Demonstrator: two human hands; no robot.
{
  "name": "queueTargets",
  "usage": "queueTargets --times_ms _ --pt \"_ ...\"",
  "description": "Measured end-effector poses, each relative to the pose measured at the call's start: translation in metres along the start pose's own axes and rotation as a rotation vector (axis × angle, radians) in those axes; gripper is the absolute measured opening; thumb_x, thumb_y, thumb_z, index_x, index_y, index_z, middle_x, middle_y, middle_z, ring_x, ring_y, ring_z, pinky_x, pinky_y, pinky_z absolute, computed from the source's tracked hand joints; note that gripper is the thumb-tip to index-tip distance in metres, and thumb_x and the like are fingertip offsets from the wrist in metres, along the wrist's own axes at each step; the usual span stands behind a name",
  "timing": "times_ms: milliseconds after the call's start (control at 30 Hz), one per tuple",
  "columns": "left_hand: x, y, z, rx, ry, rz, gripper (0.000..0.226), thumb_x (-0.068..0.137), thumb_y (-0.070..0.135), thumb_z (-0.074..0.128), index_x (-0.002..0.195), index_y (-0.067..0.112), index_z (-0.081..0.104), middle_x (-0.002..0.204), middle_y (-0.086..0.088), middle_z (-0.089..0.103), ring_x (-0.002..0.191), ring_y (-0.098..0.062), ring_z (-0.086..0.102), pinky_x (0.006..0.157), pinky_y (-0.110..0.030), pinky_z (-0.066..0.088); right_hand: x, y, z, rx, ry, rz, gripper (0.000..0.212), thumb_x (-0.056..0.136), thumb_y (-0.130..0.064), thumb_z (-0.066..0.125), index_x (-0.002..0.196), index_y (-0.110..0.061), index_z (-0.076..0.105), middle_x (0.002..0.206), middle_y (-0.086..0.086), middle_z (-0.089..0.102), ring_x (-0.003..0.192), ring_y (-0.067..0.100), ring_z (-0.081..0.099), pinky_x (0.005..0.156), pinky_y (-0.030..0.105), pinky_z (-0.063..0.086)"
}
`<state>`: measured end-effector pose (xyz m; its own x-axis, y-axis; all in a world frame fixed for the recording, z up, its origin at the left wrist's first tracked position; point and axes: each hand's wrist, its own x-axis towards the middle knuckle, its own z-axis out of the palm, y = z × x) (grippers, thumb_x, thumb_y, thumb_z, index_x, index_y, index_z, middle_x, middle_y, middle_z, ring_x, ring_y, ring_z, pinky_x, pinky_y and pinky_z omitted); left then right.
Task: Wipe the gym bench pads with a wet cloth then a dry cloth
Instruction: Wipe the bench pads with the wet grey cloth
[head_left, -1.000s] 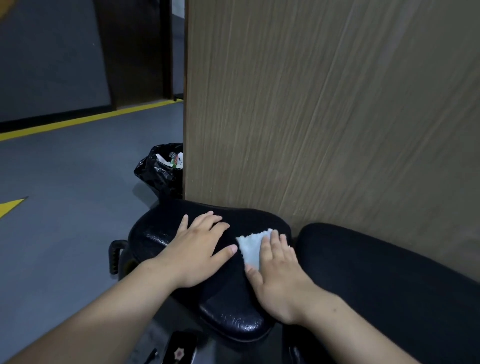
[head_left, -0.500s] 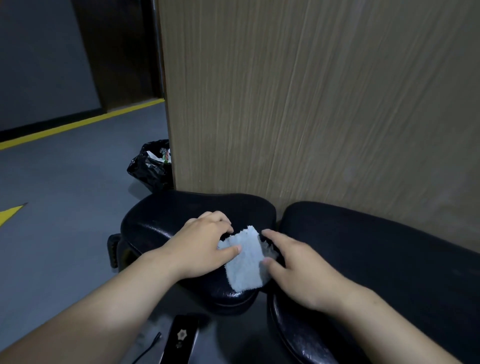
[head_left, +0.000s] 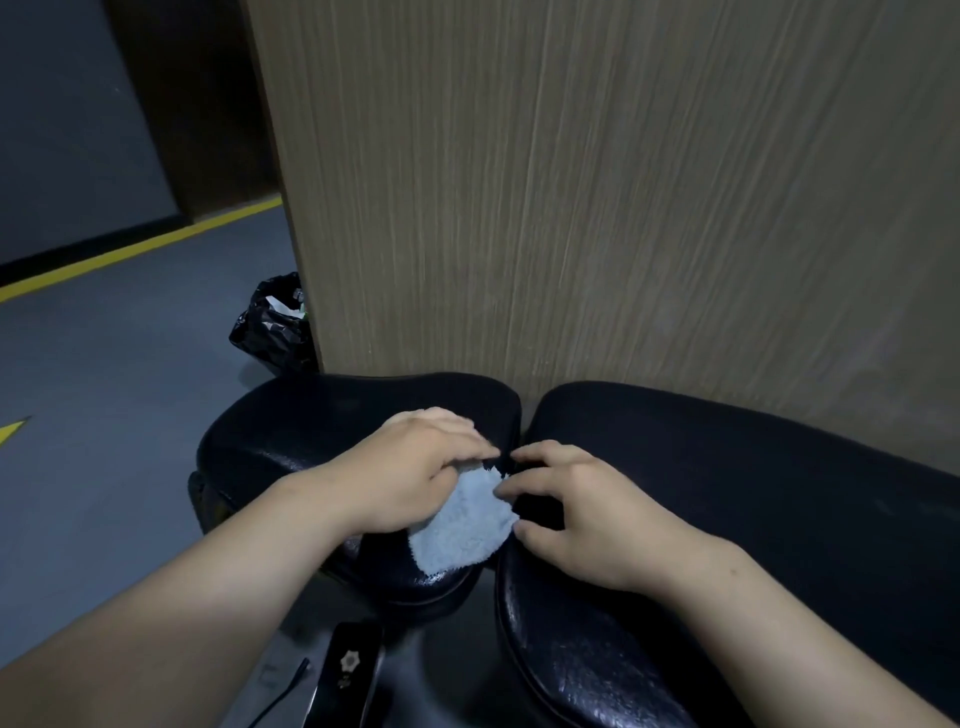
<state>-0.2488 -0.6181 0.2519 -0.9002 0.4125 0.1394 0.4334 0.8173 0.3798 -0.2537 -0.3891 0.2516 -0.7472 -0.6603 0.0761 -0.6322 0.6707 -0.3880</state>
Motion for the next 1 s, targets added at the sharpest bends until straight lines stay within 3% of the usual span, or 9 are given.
queueTargets --times_ms 133,267,400,533,700,800,867,933,1000 --pt "0.004 0.005 -0.002 0.11 -0.014 0.004 0.034 0.078 0.02 0.057 0.107 0.036 0.067 0.096 0.017 0.053 0.097 0.0 0.043 0.089 -0.023 0.036 -0.003 0.0 0.002 0.012 -0.002 -0.035 0.043 0.09 -0.043 0.061 0.133 -0.039 0.058 0.151 -0.008 0.04 0.14 0.004 0.03 0.116 0.03 0.028" --pt "0.002 0.007 -0.013 0.112 0.01 -0.046 0.017 0.07 0.02 0.063 0.081 0.031 0.056 0.083 0.013 0.053 0.082 0.0 0.05 0.065 -0.015 0.036 -0.005 0.001 0.0 0.002 -0.001 -0.067 0.051 0.09 -0.045 0.063 0.139 -0.035 0.053 0.152 -0.008 0.039 0.14 0.006 0.032 0.115 0.022 0.025" --pt "-0.005 0.005 -0.013 0.071 -0.012 -0.076 0.021 0.074 0.024 0.065 0.092 0.033 0.061 0.094 0.018 0.054 0.086 -0.001 0.056 0.07 -0.02 0.047 -0.005 0.003 0.002 -0.011 0.016 -0.1 0.05 0.09 -0.042 0.063 0.137 -0.029 0.055 0.142 -0.009 0.05 0.133 0.005 0.039 0.114 0.028 0.028" --pt "-0.009 0.008 -0.008 0.14 0.038 -0.075 0.007 0.083 0.026 0.061 0.087 0.032 0.061 0.101 0.017 0.063 0.094 -0.001 0.056 0.08 -0.027 0.048 -0.005 0.004 0.007 0.01 0.019 -0.087 0.046 0.088 -0.041 0.063 0.131 -0.028 0.058 0.133 -0.01 0.056 0.125 0.008 0.046 0.11 0.035 0.035" --pt "-0.017 0.02 -0.013 0.033 0.203 -0.133 0.006 0.086 0.025 0.062 0.083 0.03 0.06 0.07 0.006 0.067 0.059 -0.01 0.058 0.052 -0.028 0.044 -0.007 0.0 0.002 0.112 0.072 -0.018 0.057 0.086 -0.042 0.066 0.137 -0.028 0.047 0.132 -0.011 0.054 0.121 0.008 0.05 0.105 0.031 0.04" --pt "-0.024 0.032 -0.022 0.024 0.314 -0.114 0.013 0.082 0.018 0.066 0.077 0.027 0.059 0.056 0.005 0.058 0.047 -0.009 0.052 0.045 -0.017 0.031 -0.005 -0.003 0.0 0.212 0.135 -0.012 0.067 0.084 -0.046 0.07 0.143 -0.029 0.043 0.14 -0.014 0.048 0.129 0.002 0.042 0.109 0.025 0.036" --pt "-0.028 0.042 -0.027 -0.036 0.373 -0.082 0.013 0.082 0.018 0.065 0.074 0.027 0.057 0.054 0.004 0.055 0.044 -0.011 0.048 0.044 -0.017 0.03 -0.002 -0.006 0.001 0.323 0.203 -0.033 0.059 0.083 -0.042 0.074 0.136 -0.03 0.054 0.137 -0.017 0.052 0.129 -0.004 0.042 0.109 0.018 0.034" --pt "-0.032 0.051 -0.031 -0.09 0.437 -0.04 0.006 0.081 0.025 0.06 0.076 0.027 0.056 0.056 0.003 0.055 0.045 -0.016 0.048 0.045 -0.026 0.036 0.0 -0.012 0.001 0.483 0.199 -0.034 0.046 0.082 -0.037 0.077 0.126 -0.031 0.064 0.133 -0.019 0.058 0.132 -0.009 0.039 0.11 0.015 0.03" --pt "-0.033 0.058 -0.034 -0.148 0.509 -0.029 0.004 0.08 0.028 0.056 0.077 0.026 0.058 0.058 0.0 0.057 0.045 -0.021 0.049 0.046 -0.033 0.04 0.0 -0.02 0.0 0.596 0.132 -0.039 0.032 0.081 -0.032 0.079 0.112 -0.029 0.071 0.121 -0.015 0.068 0.128 -0.008 0.046 0.109 0.02 0.037"
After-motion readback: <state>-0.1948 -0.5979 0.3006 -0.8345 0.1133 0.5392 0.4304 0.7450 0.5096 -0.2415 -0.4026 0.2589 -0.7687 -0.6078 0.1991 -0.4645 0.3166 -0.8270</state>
